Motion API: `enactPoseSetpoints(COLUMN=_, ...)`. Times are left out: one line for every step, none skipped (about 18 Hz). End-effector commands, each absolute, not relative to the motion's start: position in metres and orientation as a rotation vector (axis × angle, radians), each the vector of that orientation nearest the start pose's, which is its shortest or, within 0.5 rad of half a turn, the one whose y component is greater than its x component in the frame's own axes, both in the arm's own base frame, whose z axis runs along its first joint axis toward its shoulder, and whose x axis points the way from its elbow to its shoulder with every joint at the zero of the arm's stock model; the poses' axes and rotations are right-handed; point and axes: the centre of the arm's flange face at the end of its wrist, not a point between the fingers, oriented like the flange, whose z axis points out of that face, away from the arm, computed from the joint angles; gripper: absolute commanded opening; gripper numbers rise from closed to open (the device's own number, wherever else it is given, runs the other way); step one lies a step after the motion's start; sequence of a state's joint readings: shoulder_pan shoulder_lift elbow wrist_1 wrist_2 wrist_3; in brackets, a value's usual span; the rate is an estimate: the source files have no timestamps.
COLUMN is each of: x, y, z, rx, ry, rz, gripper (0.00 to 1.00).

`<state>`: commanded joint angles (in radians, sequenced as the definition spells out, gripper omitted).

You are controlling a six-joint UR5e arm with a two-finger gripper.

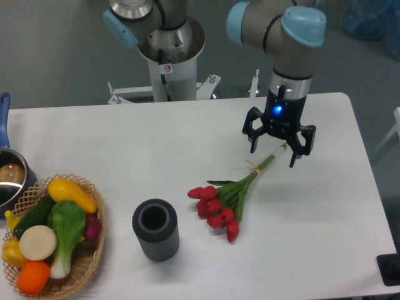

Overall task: Pick up the flowers from the table
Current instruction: 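Move the open gripper down toward the tulip stems near the twine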

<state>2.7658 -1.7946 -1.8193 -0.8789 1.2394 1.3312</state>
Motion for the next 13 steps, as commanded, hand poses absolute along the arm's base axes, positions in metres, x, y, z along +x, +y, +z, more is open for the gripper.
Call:
enactPoseSetpoints(x=-0.460, y=0.361, z=0.322, rx=-2.756, ry=0.280, rz=0.144, gripper=1.00)
enactPoseSetpoints(x=-0.459, y=0.362, z=0.315, rx=-2.771, ry=0.323, rz=0.138, gripper=1.00)
enactPoseSetpoints(x=-0.457, y=0.363, z=0.310, rx=-2.794, ry=0.364, rz=0.140, gripper=1.00)
enactPoseSetpoints(x=-0.456, y=0.361, z=0.301, rx=-2.826, ry=0.393, rz=0.130, gripper=1.00)
enactPoseSetpoints(x=-0.454, y=0.362, z=0.286, rx=-2.879, ry=0.422, rz=0.083, gripper=1.00)
enactPoseSetpoints(x=-0.452, y=0.365, z=0.275, rx=-2.912, ry=0.457, rz=0.056, gripper=1.00)
enactPoseSetpoints(x=-0.452, y=0.366, z=0.267, rx=-2.919, ry=0.472, rz=0.037, gripper=1.00)
enactPoseSetpoints(x=-0.451, y=0.369, z=0.254, rx=-2.924, ry=0.481, rz=0.004, gripper=1.00)
enactPoseSetpoints(x=-0.453, y=0.371, z=0.248, rx=-2.926, ry=0.483, rz=-0.012, gripper=1.00)
enactPoseSetpoints(x=-0.455, y=0.372, z=0.240, rx=-2.929, ry=0.484, rz=-0.029, gripper=1.00)
enactPoseSetpoints(x=-0.456, y=0.372, z=0.234, rx=-2.932, ry=0.483, rz=-0.044, gripper=1.00)
enactPoseSetpoints(x=-0.456, y=0.371, z=0.230, rx=-2.934, ry=0.482, rz=-0.055, gripper=1.00)
enactPoseSetpoints(x=-0.456, y=0.370, z=0.228, rx=-2.935, ry=0.480, rz=-0.062, gripper=1.00)
